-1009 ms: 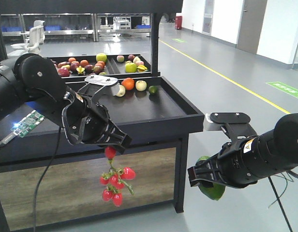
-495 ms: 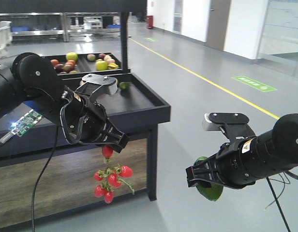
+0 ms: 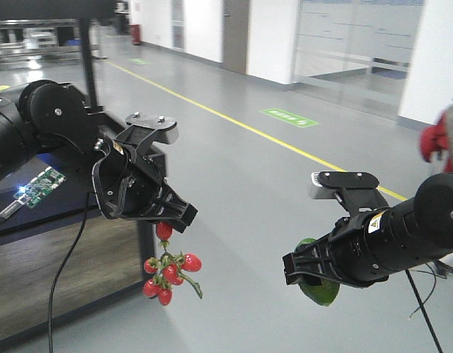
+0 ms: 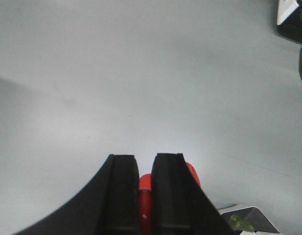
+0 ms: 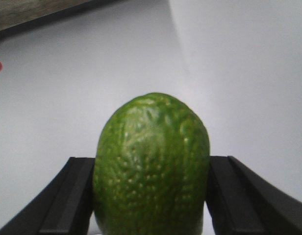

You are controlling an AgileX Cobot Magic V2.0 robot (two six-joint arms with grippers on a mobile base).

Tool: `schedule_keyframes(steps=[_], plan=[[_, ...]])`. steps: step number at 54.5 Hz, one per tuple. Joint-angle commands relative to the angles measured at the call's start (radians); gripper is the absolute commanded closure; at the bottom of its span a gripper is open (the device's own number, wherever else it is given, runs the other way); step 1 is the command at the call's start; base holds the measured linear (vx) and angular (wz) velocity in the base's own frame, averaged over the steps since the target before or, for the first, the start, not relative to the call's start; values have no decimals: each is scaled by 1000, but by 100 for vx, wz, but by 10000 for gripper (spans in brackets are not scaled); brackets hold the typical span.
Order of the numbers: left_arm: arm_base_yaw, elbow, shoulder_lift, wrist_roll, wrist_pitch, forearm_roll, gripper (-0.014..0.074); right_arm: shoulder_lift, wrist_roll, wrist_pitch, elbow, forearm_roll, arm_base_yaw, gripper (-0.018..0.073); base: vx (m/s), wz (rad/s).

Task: Pick snacks and fruit into basket
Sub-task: 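Turn the base away from the table while holding both items, then drive the base toward the humanoid robot holding the blue basket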

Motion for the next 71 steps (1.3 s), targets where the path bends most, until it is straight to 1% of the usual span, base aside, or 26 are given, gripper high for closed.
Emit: schedule_keyframes(steps=[1, 43, 71], plan=[[-2, -29, -54, -6, -57, -28, 603, -39, -5, -58, -32, 8, -2, 567, -19, -57], [-2, -29, -55, -6, -54, -28, 603, -40, -5, -49, -32, 11, -2, 567, -17, -62], [-2, -29, -54, -6, -57, -28, 603, -42, -5, -18, -32, 14, -2, 567, -13, -50]])
